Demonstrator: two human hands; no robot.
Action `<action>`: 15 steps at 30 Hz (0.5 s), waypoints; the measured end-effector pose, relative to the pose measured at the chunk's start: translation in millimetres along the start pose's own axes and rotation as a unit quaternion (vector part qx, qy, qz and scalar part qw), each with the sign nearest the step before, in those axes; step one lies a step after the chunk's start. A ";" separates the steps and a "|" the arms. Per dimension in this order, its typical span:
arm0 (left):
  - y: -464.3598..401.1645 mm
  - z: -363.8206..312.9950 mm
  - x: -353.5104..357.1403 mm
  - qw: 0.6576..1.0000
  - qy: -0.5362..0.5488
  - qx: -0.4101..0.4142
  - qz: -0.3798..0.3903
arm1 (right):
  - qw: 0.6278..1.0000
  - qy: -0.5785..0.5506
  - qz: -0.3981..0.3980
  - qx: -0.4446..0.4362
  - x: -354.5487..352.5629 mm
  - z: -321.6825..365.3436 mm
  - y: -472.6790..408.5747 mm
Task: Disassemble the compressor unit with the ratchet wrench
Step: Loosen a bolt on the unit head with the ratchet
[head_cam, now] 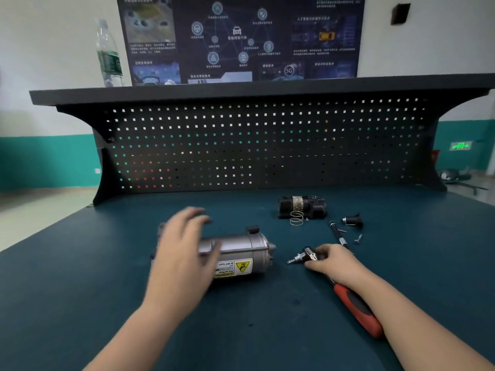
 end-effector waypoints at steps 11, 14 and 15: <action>-89.1 -23.6 95.0 0.820 -0.175 -0.067 0.542 | 0.961 -0.254 -0.106 -0.010 -14.1 -16.9 5.2; -86.0 -20.4 92.4 0.843 -0.183 -0.048 0.504 | 0.940 -0.318 -0.121 -0.013 -21.4 -15.7 4.7; -84.8 -22.4 91.9 0.848 -0.191 -0.044 0.493 | 0.938 -0.324 -0.121 -0.013 -23.9 -15.5 6.3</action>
Point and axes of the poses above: each hand's wrist, its own y-axis away from the middle knuckle, its own x-axis out of the palm, z = x × y, the point moved 3 cm from there along -y, towards the middle knuckle, and after that the axes turned 15 degrees about z, right-handed, at the moved point
